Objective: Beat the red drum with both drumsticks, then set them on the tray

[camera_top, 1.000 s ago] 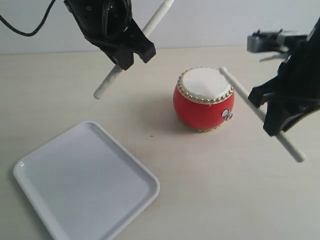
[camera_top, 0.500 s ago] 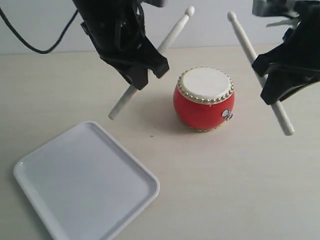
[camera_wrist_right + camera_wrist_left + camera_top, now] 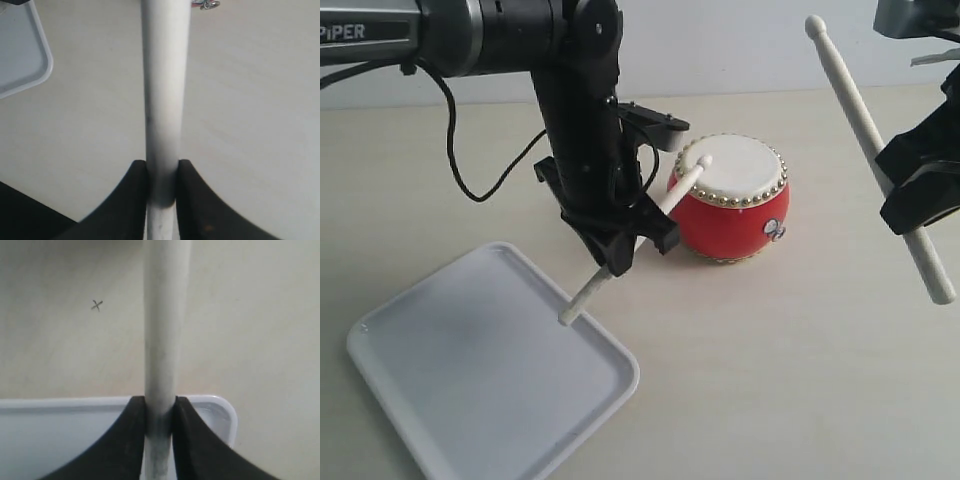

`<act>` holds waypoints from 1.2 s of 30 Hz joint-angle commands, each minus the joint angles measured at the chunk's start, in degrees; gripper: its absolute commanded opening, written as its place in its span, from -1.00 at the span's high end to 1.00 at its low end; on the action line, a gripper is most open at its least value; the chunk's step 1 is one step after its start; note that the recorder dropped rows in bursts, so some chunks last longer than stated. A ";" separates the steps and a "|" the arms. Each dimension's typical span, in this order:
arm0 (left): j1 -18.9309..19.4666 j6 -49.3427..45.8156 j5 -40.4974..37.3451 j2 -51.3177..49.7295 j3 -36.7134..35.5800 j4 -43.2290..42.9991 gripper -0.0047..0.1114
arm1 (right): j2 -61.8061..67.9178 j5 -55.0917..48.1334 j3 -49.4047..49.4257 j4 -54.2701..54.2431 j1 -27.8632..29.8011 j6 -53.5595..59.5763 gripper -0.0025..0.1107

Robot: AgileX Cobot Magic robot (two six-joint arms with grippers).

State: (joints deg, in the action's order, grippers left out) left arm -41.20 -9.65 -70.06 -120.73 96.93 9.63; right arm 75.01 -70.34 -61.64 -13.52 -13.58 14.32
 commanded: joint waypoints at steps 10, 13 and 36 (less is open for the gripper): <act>-0.05 0.23 0.10 4.07 0.20 -1.01 0.92 | -0.43 0.38 0.07 0.19 0.26 0.60 0.96; -0.05 0.96 0.10 4.07 1.27 -1.01 0.92 | -0.43 0.38 0.07 0.19 0.26 0.60 0.96; 0.08 1.07 0.10 10.43 2.33 -2.68 0.92 | 5.11 0.38 1.40 -1.44 -3.37 -0.68 0.96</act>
State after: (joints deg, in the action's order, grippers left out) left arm -41.20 -9.03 -69.96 -115.98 99.16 7.33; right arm 77.08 -70.32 -60.44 -15.59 -15.06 13.87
